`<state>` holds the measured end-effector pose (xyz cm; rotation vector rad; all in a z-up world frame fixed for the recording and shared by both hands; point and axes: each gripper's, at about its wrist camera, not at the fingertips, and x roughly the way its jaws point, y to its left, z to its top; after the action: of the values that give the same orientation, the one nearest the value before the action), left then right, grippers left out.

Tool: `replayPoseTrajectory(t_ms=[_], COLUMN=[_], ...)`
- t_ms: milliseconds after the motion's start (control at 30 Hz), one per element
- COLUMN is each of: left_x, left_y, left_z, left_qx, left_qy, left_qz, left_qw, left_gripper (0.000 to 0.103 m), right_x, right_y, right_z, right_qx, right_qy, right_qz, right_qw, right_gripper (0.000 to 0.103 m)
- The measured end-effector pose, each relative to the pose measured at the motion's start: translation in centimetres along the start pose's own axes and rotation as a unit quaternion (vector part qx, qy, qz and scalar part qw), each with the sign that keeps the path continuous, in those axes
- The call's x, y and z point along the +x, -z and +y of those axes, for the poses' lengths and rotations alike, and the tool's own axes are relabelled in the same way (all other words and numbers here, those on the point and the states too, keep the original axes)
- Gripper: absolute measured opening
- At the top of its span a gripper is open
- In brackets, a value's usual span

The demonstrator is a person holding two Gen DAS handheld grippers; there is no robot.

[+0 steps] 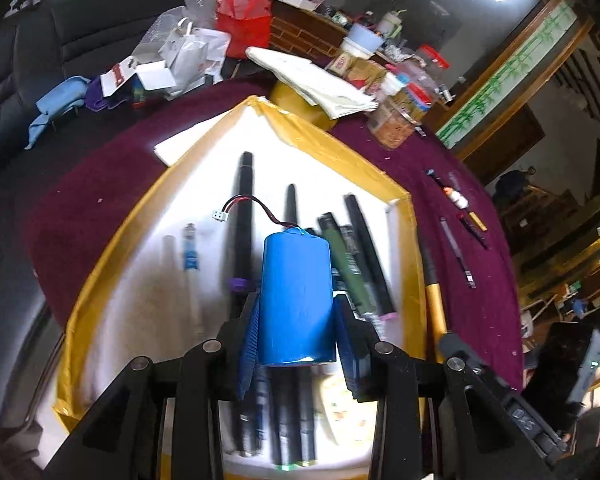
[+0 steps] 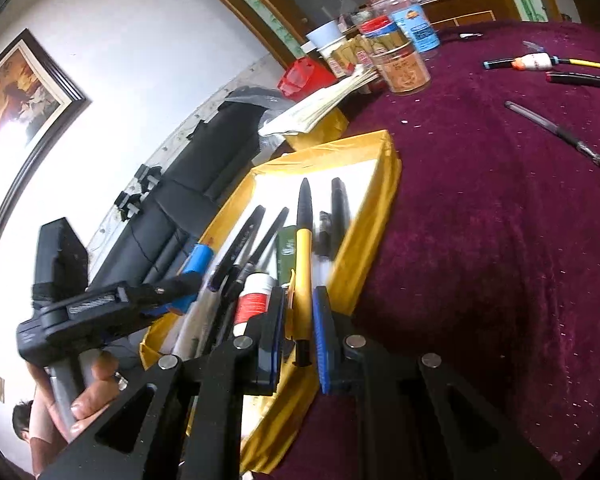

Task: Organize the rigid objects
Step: 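Carry the battery pack and yellow pen over the white box, then lower both held items into the white box and open both tools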

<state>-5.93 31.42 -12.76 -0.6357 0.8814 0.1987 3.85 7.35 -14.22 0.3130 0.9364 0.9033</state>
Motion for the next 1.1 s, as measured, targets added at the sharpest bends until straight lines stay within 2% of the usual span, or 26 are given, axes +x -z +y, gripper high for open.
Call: replayPoseTrajectory(t_ms=[200, 333, 400, 533, 600, 633, 667, 700, 767, 933, 1100], left_x=[0.2, 0.8, 1.6, 2.6, 2.6, 2.5, 2.4, 2.2, 1.6, -0.4, -1.8], left_y=[-1.0, -1.8, -2.0, -2.1, -2.1, -2.0, -1.7, -1.5, -0.7, 1.0, 2.4], left_z=[1.9, 2.8, 2.8, 2.0, 1.8, 1.7, 1.7, 1.8, 1.7, -1.2, -5.3], left_qx=[-0.009, -0.010, -0.003, 0.014, 0.015, 0.019, 0.023, 0.022, 0.024, 0.055, 0.087], left_qy=[-0.021, -0.052, -0.052, -0.074, -0.079, -0.083, -0.086, -0.088, -0.099, -0.096, -0.059], left_qz=[0.002, 0.008, 0.019, 0.026, 0.027, 0.025, 0.021, 0.017, 0.005, -0.025, -0.048], left_qw=[0.9997, 0.9986, 0.9985, 0.9968, 0.9964, 0.9961, 0.9958, 0.9958, 0.9948, 0.9935, 0.9933], left_gripper=[0.037, 0.037, 0.037, 0.037, 0.038, 0.041, 0.049, 0.060, 0.064, 0.073, 0.083], right_x=[3.0, 5.4, 6.4, 6.9, 6.8, 6.7, 6.4, 5.9, 4.4, 0.1, -2.8], right_y=[-1.0, -1.9, -2.0, -2.2, -2.2, -2.2, -2.2, -2.1, -1.8, -1.8, -1.5], right_z=[1.9, 2.3, 2.1, 2.4, 2.6, 2.6, 2.7, 2.8, 3.2, 2.4, -0.5], right_qx=[-0.038, -0.057, -0.052, -0.064, -0.066, -0.064, -0.061, -0.059, -0.064, -0.055, -0.007], right_qy=[0.012, 0.045, 0.052, 0.072, 0.075, 0.071, 0.067, 0.054, 0.037, 0.014, 0.007], right_qz=[0.031, 0.041, 0.048, 0.046, 0.050, 0.051, 0.052, 0.049, 0.034, -0.002, -0.012], right_qw=[0.999, 0.997, 0.996, 0.994, 0.994, 0.994, 0.995, 0.996, 0.997, 0.998, 1.000], right_gripper=[0.013, 0.013, 0.014, 0.014, 0.017, 0.024, 0.038, 0.045, 0.057, 0.063, 0.064])
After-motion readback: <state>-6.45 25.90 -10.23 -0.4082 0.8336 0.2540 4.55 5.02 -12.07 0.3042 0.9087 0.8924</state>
